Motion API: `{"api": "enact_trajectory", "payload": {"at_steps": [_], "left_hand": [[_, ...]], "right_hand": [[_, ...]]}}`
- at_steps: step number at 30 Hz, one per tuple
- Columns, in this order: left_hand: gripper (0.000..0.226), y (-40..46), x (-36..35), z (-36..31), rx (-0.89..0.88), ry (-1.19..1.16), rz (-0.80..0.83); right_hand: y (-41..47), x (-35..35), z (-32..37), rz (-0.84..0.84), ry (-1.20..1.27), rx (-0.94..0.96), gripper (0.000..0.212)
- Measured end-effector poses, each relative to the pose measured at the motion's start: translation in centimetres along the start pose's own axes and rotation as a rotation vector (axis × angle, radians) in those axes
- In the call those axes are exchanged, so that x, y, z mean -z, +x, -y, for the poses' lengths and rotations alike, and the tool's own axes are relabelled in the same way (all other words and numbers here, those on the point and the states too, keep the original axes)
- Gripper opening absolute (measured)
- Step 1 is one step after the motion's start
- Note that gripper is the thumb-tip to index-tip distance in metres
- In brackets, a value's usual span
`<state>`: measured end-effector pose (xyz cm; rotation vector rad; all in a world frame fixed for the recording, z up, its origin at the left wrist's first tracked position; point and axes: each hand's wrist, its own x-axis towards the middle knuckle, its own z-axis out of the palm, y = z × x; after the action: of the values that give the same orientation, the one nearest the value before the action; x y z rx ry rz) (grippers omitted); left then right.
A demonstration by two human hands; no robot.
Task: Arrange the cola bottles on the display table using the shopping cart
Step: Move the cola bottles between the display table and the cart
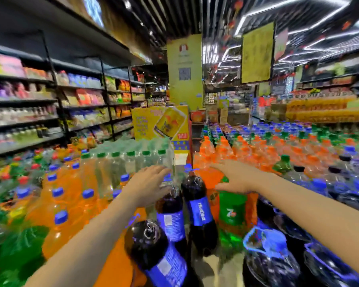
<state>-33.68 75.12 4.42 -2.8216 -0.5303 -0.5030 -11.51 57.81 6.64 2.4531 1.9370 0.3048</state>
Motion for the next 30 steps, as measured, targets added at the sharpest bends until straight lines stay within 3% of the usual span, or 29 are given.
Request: {"api": "enact_trajectory", "payload": {"at_steps": [3, 10, 20, 30], "left_hand": [[0.102, 3.6, -0.8, 3.7, -0.051, 0.067, 0.049], [0.072, 9.6, -4.2, 10.4, -0.086, 0.156, 0.103], [0.089, 13.1, -10.6, 11.1, -0.029, 0.11, 0.036], [0.092, 13.0, -11.7, 9.7, -0.01, 0.196, -0.097]], "right_hand": [[4.3, -0.3, 0.3, 0.021, -0.014, -0.005, 0.078], [12.4, -1.6, 1.0, 0.093, 0.098, -0.064, 0.078], [19.8, -8.4, -0.5, 0.161, 0.161, -0.169, 0.08], [21.0, -10.2, -2.0, 0.135, 0.434, -0.146, 0.042]]}}
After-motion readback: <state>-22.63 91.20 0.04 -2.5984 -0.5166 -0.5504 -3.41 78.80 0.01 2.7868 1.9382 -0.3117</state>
